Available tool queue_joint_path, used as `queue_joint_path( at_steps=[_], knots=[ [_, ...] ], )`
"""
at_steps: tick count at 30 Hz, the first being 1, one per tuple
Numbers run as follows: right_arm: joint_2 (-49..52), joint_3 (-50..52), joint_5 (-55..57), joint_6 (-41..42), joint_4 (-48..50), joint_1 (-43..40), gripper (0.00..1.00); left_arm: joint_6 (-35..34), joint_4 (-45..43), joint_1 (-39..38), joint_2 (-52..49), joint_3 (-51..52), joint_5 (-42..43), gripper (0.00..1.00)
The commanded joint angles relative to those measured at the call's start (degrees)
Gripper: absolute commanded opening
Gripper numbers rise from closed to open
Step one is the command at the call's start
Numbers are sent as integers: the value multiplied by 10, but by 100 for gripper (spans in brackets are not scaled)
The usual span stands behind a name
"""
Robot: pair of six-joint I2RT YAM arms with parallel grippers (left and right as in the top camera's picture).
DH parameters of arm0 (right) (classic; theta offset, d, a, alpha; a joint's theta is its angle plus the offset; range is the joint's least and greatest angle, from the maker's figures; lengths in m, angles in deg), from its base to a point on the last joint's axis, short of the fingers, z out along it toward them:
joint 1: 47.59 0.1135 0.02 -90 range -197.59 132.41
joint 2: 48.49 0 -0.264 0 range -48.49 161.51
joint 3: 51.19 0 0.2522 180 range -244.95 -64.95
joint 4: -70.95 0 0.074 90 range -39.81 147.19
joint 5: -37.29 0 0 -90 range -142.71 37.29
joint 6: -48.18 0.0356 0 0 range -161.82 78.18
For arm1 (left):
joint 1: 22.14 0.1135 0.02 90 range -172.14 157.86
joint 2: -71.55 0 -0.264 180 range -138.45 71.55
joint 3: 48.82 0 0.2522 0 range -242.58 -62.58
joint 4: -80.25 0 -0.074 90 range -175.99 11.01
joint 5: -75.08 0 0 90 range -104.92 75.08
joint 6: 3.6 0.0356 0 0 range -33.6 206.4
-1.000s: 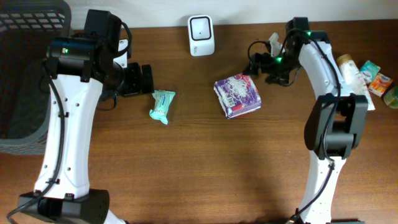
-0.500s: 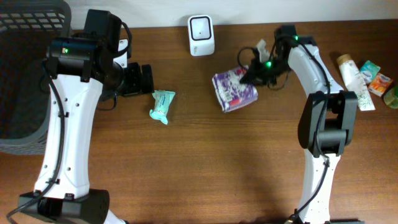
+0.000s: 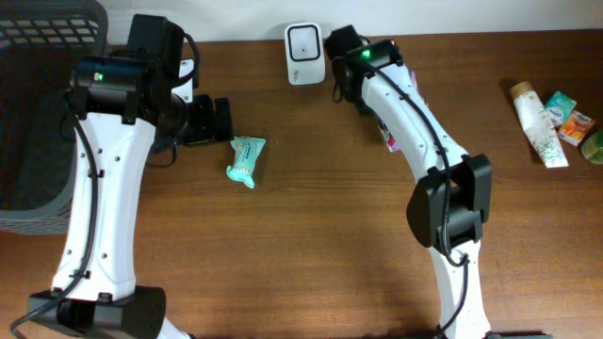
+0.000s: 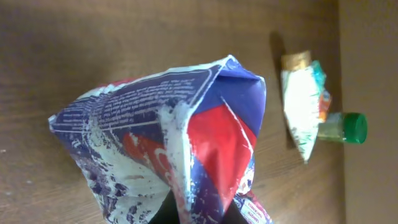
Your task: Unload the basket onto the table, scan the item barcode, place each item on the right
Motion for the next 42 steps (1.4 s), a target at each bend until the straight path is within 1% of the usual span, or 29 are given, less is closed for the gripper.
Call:
queue_joint_path(
  at_steps=[1, 2, 4, 5, 6, 7, 8, 10, 11, 13, 14, 16, 17, 19, 20, 24, 27, 42],
  knots=[
    [-17, -20, -144, 11, 21, -9, 4, 9, -1, -2, 1, -2, -2, 99],
    [-17, -47, -206, 11, 21, -18, 4, 9, -1, -2, 1, -2, -2, 99],
    [-18, -123, -385, 4, 5, -62, 4, 9, -1, -2, 1, -2, -2, 99],
    [-18, -148, -513, -6, -2, -100, 4, 9, -1, -2, 1, -2, -2, 99],
    [-18, -152, -642, -31, 0, -134, 4, 9, -1, -2, 1, -2, -2, 99],
    [-17, -151, -773, -60, 0, -171, 4, 9, -1, -2, 1, -2, -2, 99],
    [-15, -151, -887, -111, 0, -199, 4, 9, -1, -2, 1, -2, -2, 99],
    [-15, -151, -1023, -162, -3, -231, 4, 9, -1, -2, 1, -2, -2, 99],
    [-15, -151, -1049, -175, -5, -233, 4, 9, -1, -2, 1, -2, -2, 99],
    [-17, -152, -1050, -177, -5, -221, 4, 9, -1, -2, 1, -2, -2, 99],
    [-22, -152, -1028, -179, -5, -207, 4, 9, -1, -2, 1, -2, -2, 99],
    [-57, -153, -860, -146, 1, -168, 4, 9, -1, -2, 1, -2, -2, 99],
    [-86, -153, -773, -107, 14, -147, 4, 9, -1, -2, 1, -2, -2, 99],
    [-133, -153, -688, -74, 28, -134, 4, 9, -1, -2, 1, -2, -2, 99],
    [-151, -153, -674, -68, 30, -133, 4, 9, -1, -2, 1, -2, -2, 99],
    [-181, -153, -672, -57, 30, -133, 4, 9, -1, -2, 1, -2, -2, 99],
    [-181, -152, -700, -54, 24, -133, 4, 9, -1, -2, 1, -2, -2, 99],
    [-181, -152, -688, -55, 23, -133, 4, 9, -1, -2, 1, -2, -2, 99]
  ],
)
